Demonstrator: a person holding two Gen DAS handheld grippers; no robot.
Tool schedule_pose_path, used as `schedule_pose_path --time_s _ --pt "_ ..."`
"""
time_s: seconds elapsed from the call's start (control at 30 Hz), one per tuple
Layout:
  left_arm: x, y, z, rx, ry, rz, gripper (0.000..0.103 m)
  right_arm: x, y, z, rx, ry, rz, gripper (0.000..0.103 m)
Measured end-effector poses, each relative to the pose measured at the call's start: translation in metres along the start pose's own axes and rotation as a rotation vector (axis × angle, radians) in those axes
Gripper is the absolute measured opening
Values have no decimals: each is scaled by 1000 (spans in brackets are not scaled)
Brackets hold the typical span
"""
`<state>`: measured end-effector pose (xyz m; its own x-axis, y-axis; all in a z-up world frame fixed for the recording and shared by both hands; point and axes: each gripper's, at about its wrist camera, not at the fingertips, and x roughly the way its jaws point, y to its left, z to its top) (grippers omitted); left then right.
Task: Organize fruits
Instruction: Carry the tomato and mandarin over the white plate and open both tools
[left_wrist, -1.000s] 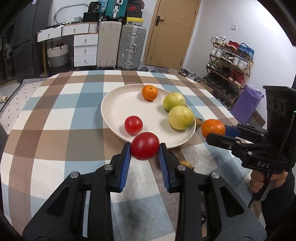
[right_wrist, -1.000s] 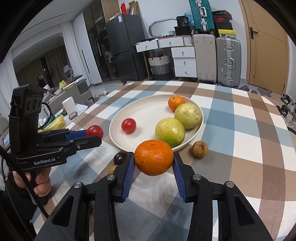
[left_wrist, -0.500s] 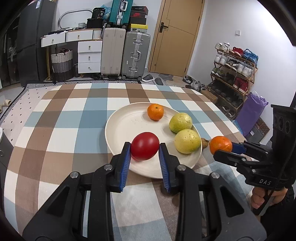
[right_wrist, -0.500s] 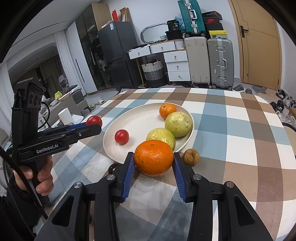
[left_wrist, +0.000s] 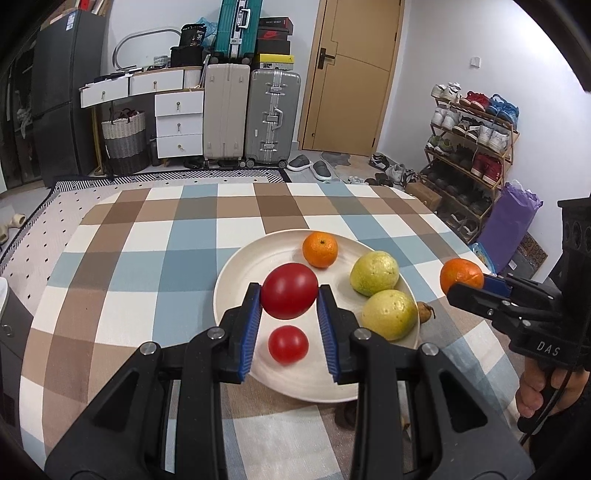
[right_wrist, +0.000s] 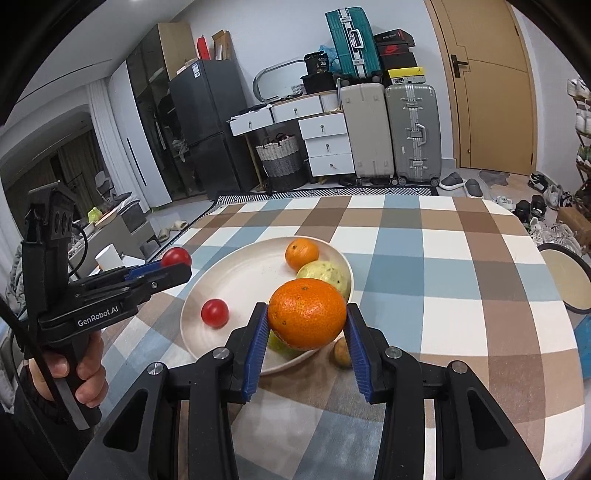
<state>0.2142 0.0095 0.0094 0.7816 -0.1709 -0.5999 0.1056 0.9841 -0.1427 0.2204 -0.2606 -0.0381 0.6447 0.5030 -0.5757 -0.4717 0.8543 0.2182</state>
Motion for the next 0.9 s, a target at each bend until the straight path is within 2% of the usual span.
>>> schedule_pose_path --time_s 0.37,0.9 --pt "29 15 13 -20 17 12 27 22 8 16 -31 11 -5 42" --pt "56 21 6 -14 52 26 27 60 24 27 -79 54 16 42"
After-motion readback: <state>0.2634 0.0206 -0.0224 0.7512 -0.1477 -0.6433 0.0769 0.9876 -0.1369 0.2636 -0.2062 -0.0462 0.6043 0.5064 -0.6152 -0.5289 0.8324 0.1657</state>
